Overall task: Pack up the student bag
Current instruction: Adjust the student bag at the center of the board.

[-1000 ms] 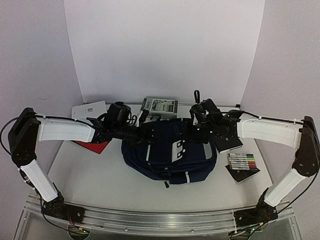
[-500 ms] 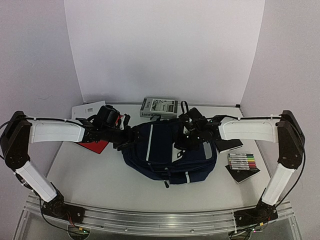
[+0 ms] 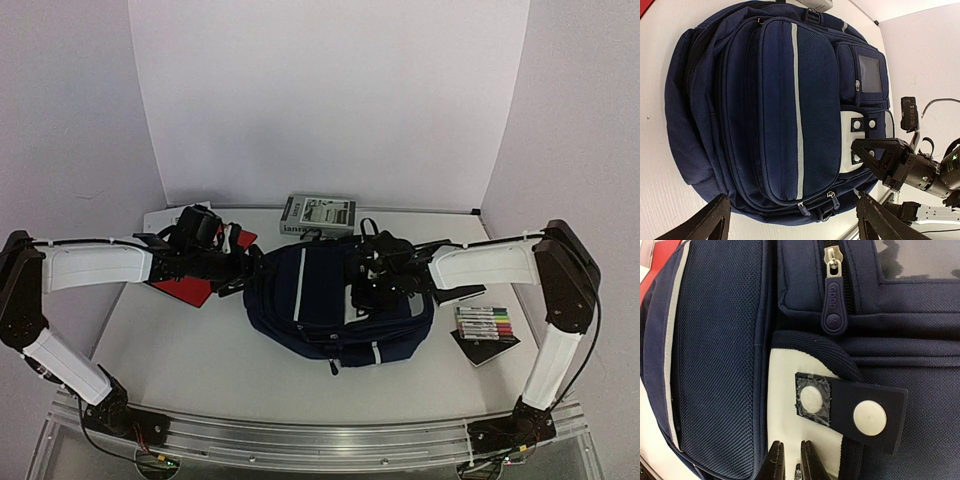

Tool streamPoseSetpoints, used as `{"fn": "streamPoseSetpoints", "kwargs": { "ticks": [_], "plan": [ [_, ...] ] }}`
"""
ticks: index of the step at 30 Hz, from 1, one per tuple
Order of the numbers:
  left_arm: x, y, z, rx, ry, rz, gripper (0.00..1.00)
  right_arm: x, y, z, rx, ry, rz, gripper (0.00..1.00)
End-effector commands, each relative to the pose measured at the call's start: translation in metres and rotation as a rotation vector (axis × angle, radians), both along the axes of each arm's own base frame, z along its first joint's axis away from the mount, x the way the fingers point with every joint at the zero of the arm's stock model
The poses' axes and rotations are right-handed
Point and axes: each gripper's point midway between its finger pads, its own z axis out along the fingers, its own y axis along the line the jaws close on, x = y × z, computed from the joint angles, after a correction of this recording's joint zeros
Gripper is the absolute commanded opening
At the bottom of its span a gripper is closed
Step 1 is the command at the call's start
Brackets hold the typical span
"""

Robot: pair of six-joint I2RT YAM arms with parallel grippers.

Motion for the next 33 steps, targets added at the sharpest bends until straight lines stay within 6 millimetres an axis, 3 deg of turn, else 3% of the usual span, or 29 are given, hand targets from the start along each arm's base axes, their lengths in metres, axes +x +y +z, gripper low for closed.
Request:
{"fn": "streamPoseSetpoints", "kwargs": {
  "ticks": [1,4,8,10,15,17,19,23,28,33],
  "plan": [
    [0.0,0.013,0.012,-0.007,-0.023,0.041,0.88,-0.01,-0.048,-0.035,-0.148,0.07,-0.094,0.13],
    [0.002,0.016,0.005,-0.001,-0.013,0.049,0.89,-0.01,-0.049,-0.031,-0.141,0.063,-0.096,0.14],
    [0.008,0.02,-0.013,-0.007,0.038,0.064,0.9,-0.007,-0.064,-0.044,-0.173,0.088,-0.108,0.14],
    [0.014,0.025,-0.019,-0.021,0.063,0.079,0.9,-0.004,-0.065,-0.04,-0.163,0.083,-0.1,0.14],
    [0.036,0.027,-0.017,-0.007,0.029,0.068,0.9,0.013,-0.042,0.028,-0.039,-0.035,-0.043,0.21],
    [0.046,0.023,-0.018,0.029,0.018,0.05,0.9,0.016,-0.039,0.058,0.0,-0.086,-0.042,0.28],
    [0.054,0.021,-0.026,0.063,0.023,0.039,0.9,0.017,-0.045,0.074,0.002,-0.116,-0.058,0.38],
    [0.07,0.019,-0.039,0.137,0.024,0.025,0.9,0.019,-0.083,0.076,-0.049,-0.109,-0.139,0.47],
    [0.084,0.022,-0.063,0.229,0.049,0.031,0.9,0.02,-0.135,0.072,-0.074,-0.098,-0.253,0.67],
    [0.088,0.011,-0.073,0.197,0.073,0.011,0.81,0.012,-0.176,0.047,-0.137,-0.06,-0.341,0.71]
  ]
}}
